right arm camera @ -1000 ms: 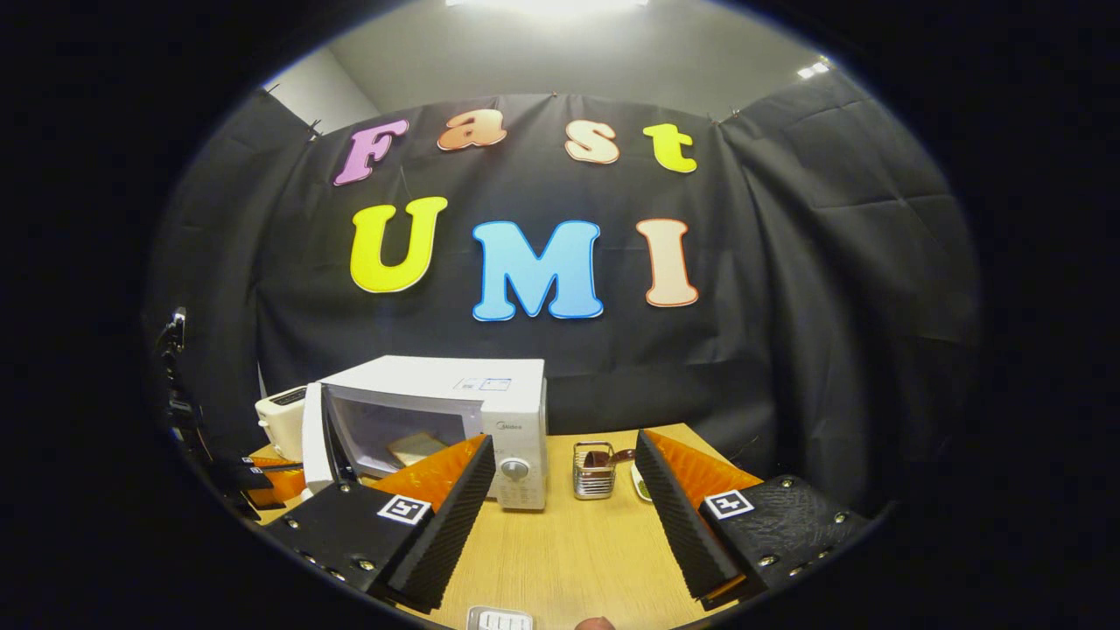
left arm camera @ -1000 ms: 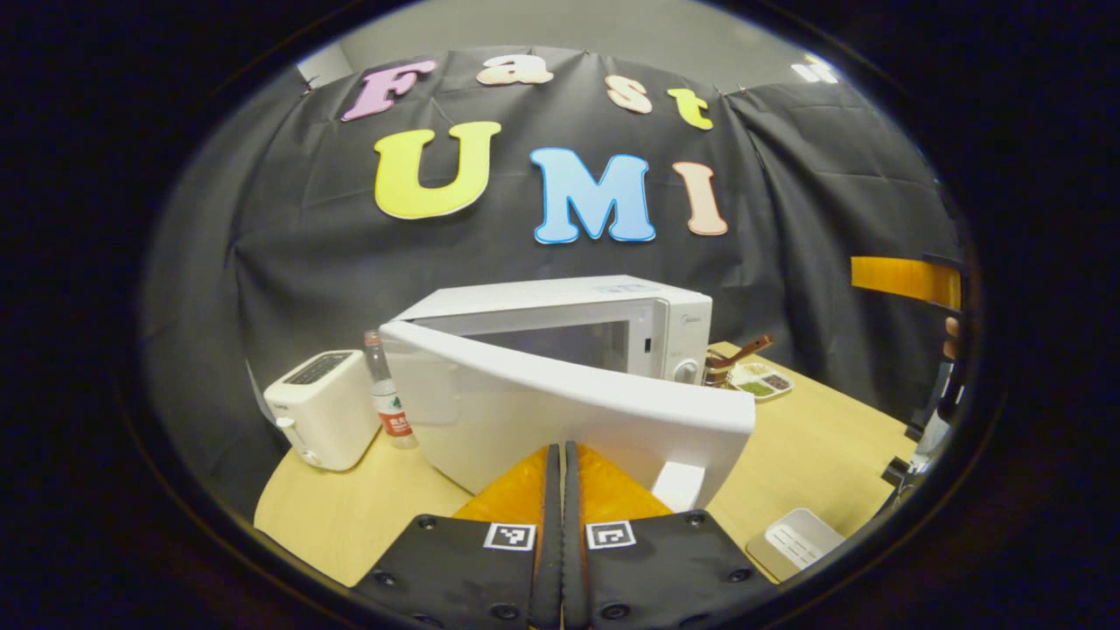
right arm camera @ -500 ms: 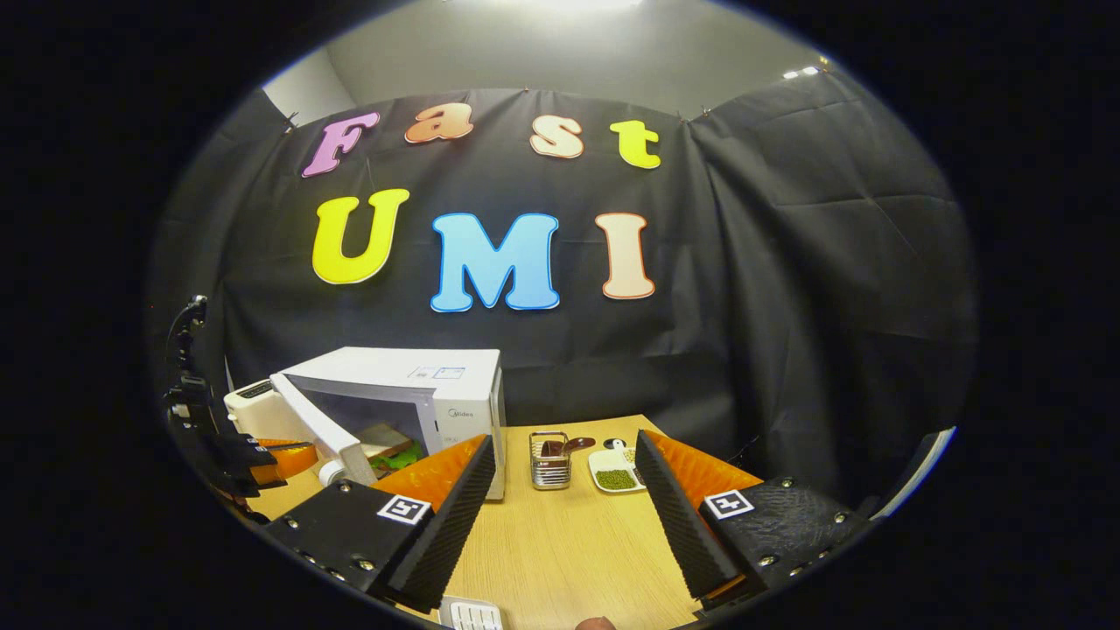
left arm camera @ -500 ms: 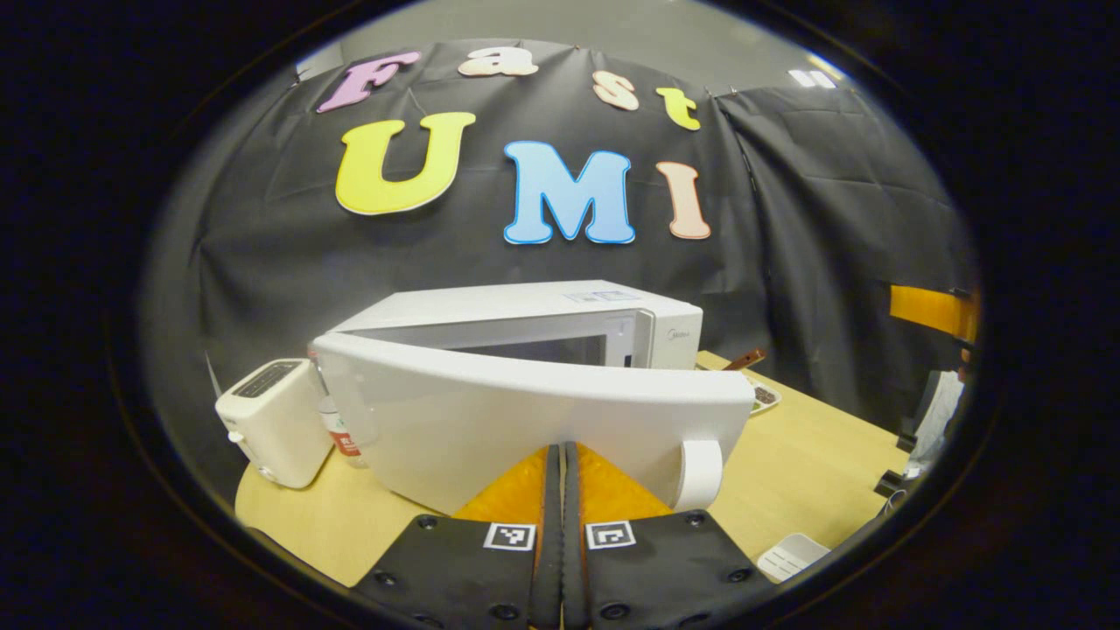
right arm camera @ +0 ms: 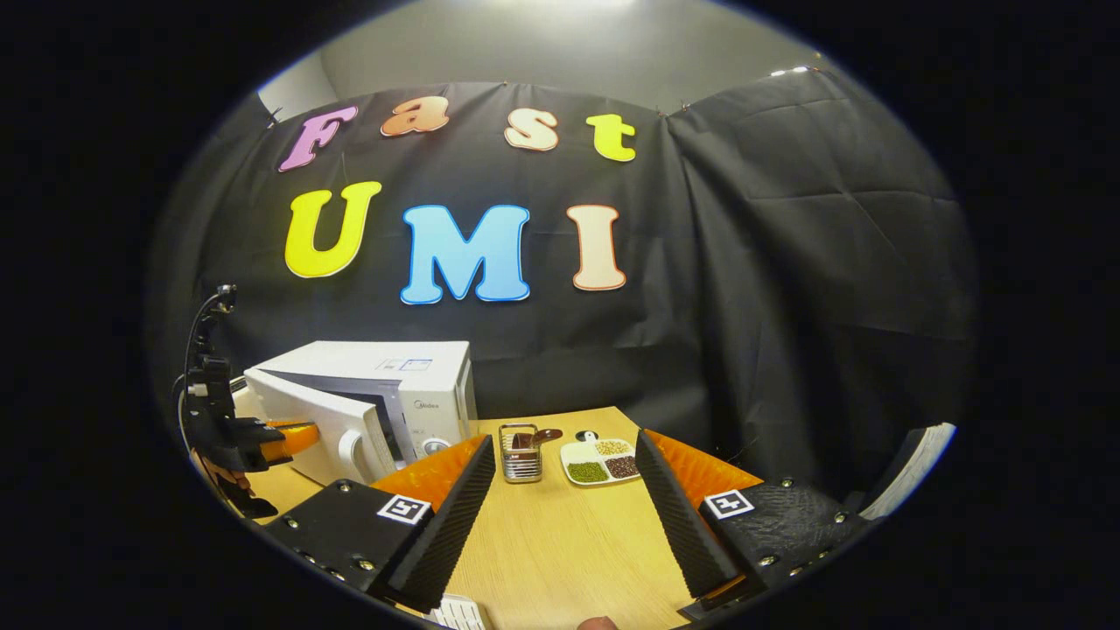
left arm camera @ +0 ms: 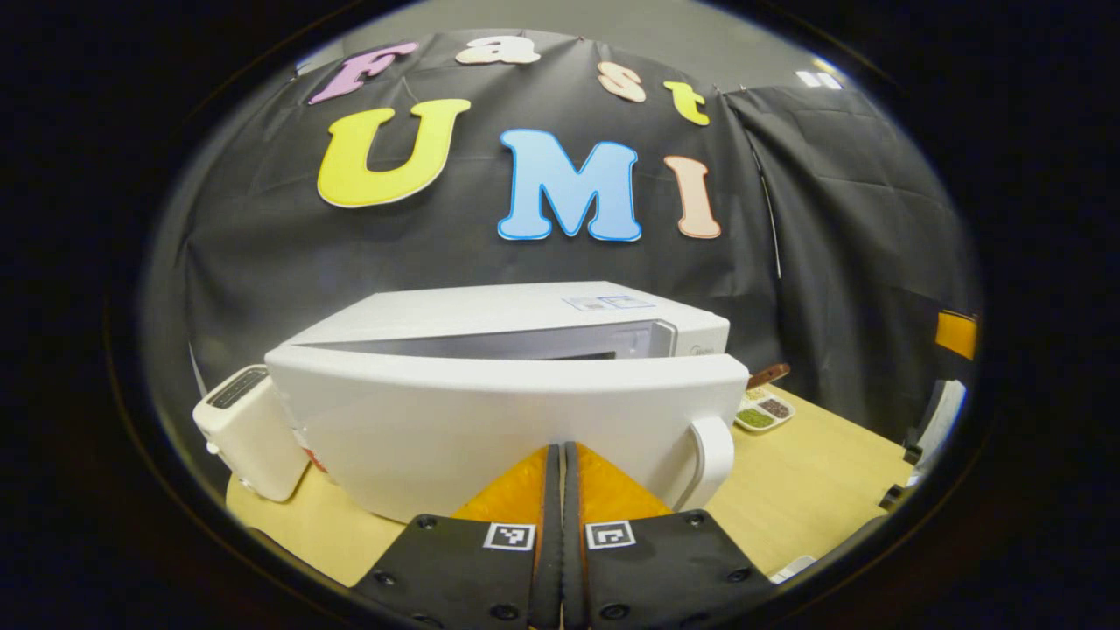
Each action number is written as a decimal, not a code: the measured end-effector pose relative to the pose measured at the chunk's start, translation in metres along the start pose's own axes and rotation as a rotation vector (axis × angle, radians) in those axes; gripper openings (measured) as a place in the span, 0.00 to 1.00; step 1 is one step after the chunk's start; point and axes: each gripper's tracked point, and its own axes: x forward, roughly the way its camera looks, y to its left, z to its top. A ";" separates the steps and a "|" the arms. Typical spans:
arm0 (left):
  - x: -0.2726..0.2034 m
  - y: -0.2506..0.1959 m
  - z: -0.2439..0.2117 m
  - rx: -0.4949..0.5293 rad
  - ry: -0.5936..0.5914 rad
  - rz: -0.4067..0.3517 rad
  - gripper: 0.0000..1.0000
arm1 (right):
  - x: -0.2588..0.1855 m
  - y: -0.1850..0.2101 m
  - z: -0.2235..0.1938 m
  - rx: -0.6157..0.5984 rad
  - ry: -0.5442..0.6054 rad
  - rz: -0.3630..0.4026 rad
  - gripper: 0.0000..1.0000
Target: Open the microwave oven with the left hand, put the food in, and close the microwave oven.
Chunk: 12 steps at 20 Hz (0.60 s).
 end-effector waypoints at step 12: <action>0.041 0.022 0.012 -0.041 -0.017 0.063 0.07 | 0.002 -0.010 0.005 -0.031 0.007 -0.048 0.98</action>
